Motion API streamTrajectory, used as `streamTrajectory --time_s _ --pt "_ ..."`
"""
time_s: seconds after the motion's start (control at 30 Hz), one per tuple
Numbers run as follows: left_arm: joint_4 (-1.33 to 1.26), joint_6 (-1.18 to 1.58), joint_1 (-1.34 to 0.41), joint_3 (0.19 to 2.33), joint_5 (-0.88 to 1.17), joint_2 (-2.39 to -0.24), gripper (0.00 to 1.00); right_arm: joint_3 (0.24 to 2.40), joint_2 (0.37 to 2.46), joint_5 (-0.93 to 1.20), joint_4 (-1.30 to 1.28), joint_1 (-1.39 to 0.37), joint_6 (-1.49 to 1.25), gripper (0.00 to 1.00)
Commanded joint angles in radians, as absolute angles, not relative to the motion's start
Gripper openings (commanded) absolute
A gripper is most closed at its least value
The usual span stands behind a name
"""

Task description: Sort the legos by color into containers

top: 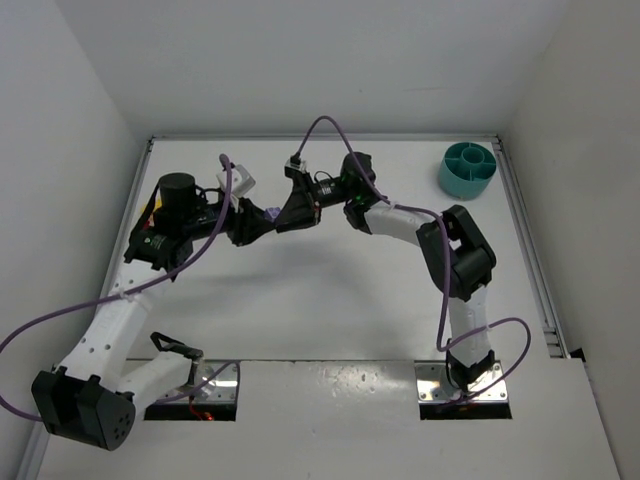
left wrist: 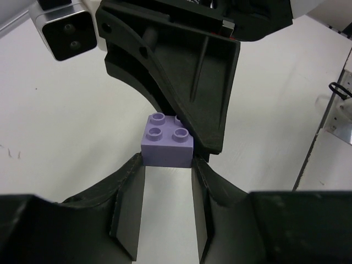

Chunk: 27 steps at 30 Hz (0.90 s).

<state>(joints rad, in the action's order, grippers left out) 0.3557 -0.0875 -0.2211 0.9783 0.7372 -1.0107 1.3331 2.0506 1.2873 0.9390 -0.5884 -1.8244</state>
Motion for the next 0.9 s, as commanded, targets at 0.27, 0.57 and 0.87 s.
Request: streamTrajectory --time_s 0.27,0.57,0.87 --pt "0.356 -0.098 -0.232 0.953 0.727 -0.947 0.53 1.358 2.048 1.278 0.976 -0.552 -1.766 0.00" --pt "0.365 -0.063 -0.221 0.922 0.549 -0.890 1.00 1.365 1.993 1.331 0.636 -0.393 -1.368 0.00" --pt "0.520 -0.080 -0.186 1.060 0.479 -1.052 1.00 1.999 2.042 0.494 -0.929 -0.170 -0.011 0.00"
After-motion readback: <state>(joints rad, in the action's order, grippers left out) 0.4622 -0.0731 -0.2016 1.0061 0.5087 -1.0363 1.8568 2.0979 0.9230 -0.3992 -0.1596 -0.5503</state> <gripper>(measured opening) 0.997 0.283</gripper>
